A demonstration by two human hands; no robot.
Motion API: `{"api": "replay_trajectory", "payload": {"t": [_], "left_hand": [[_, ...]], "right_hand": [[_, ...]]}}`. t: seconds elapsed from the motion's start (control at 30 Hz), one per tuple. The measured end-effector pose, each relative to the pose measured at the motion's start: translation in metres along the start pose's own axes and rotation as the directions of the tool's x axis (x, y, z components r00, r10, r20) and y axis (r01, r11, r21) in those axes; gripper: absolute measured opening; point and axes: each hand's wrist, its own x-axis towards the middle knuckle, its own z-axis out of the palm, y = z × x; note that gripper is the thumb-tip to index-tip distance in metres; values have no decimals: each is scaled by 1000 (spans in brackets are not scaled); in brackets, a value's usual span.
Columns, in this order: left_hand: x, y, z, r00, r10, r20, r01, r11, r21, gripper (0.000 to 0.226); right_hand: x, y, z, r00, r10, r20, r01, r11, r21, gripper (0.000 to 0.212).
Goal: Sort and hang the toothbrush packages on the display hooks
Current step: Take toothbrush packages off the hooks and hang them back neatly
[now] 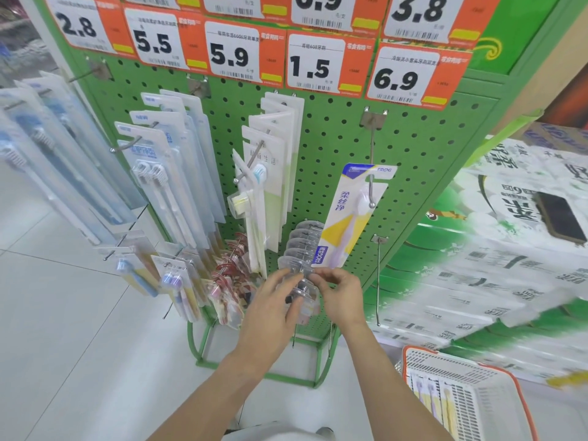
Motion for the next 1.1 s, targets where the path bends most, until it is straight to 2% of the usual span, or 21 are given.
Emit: {"api": "replay_trajectory", "payload": {"t": [0.13, 0.23, 0.33, 0.43, 0.53, 0.7, 0.83, 1.1], "left_hand": [[-7, -1, 3, 999, -34, -8, 34, 999, -21, 45], [-15, -1, 5, 992, -79, -97, 68, 991, -112, 39], [-20, -9, 6, 951, -252, -181, 208, 950, -234, 30], [-18, -26, 8, 889, -424, -172, 352, 874, -336, 28], [-9, -41, 9, 849, -507, -146, 422, 819, -390, 28], [3, -41, 8, 887, -445, -124, 386, 861, -330, 33], [8, -37, 7, 933, -358, -45, 320, 878, -356, 32], [3, -34, 3, 918, -374, -134, 317, 893, -321, 18]], "right_hand": [[2, 4, 0, 1000, -8, 29, 6, 998, 62, 14], [3, 5, -2, 997, -25, 68, 18, 996, 91, 21], [4, 5, -4, 993, -26, 113, 13, 993, 118, 25], [6, 7, -5, 986, -10, 167, -16, 988, 154, 26], [6, 10, -4, 974, -18, 224, -21, 984, 174, 25], [6, 14, -3, 963, -22, 270, -28, 983, 180, 25], [4, 11, -4, 953, -11, 301, -53, 978, 204, 28], [-1, 12, -5, 971, 56, 231, -124, 948, 293, 17]]}}
